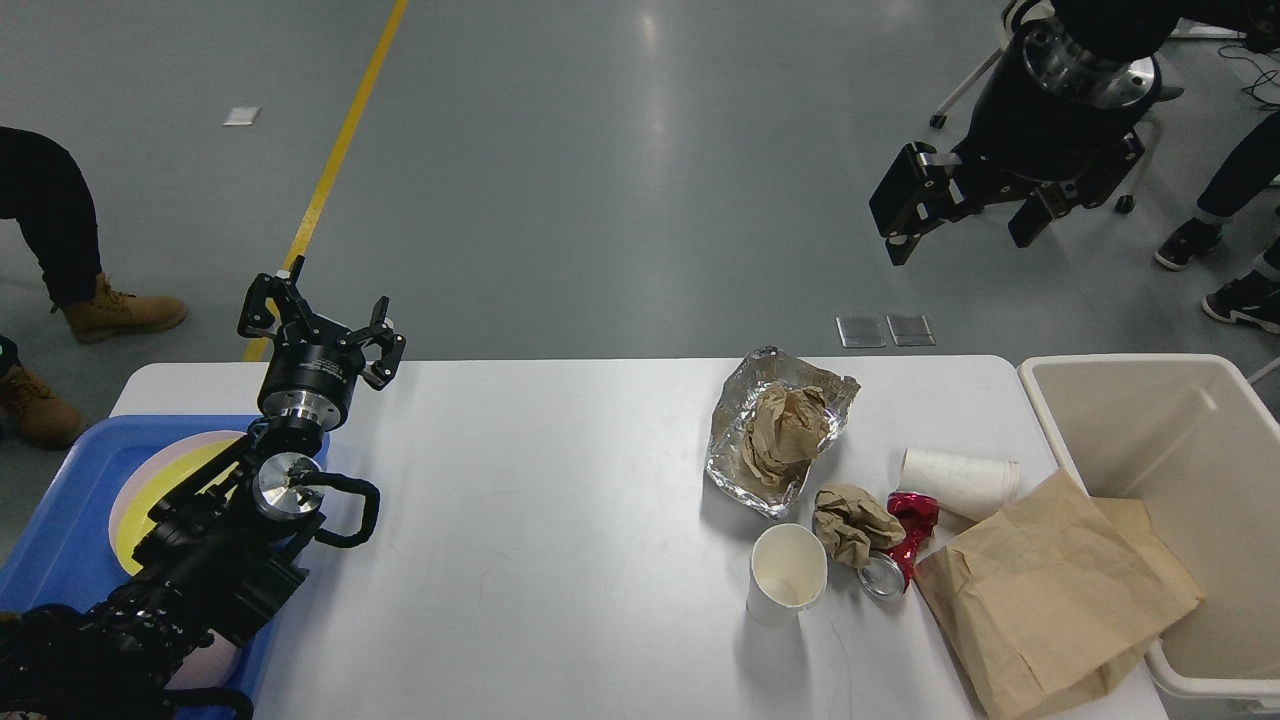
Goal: Tidy desktop
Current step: 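Bring the right gripper back down toward the brown paper bag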
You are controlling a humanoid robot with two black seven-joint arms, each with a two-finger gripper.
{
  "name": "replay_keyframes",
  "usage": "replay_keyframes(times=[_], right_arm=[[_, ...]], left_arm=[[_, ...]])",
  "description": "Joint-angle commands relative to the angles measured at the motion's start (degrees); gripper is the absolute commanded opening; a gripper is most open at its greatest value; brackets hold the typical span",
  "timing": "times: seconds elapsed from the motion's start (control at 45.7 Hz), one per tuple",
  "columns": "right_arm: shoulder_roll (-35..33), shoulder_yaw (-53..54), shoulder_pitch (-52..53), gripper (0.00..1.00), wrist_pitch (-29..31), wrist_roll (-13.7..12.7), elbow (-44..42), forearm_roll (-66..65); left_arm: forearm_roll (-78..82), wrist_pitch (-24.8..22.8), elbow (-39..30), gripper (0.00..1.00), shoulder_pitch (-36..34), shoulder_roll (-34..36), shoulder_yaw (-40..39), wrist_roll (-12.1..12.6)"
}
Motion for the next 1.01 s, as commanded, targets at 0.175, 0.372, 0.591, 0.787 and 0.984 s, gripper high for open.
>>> replay_keyframes(times=[0.175,0.372,0.591,0.787,0.984], right_arm=[[-2.4,-2.8,-1.5,1.00,0.0,0.1,-0.2,-1.3],[-7.8,-5.7,-3.9,1.00,0.0,-0.2,1.9,-1.3],[-15.8,-5.9,-8.9,1.00,-30.6,-7.6,18.3,0.0],[-18.1,-5.3,-20.2,1.00,-38.4,-15.6,17.1,11.0],[-19.8,-4.3,-28.7,1.00,-38.2,-17.1,15.5,17.8]], left_arm=[[0.0,0.0,0.0,0.96,0.0,0.0,0.0,0.0],[0.0,0.0,0.0,0.96,0.0,0.0,0.0,0.0],[0.0,0.0,0.0,0.96,0.0,0.0,0.0,0.0],[0.0,0.0,0.0,0.96,0.0,0.0,0.0,0.0],[0.0,0.0,0.0,0.96,0.0,0.0,0.0,0.0]])
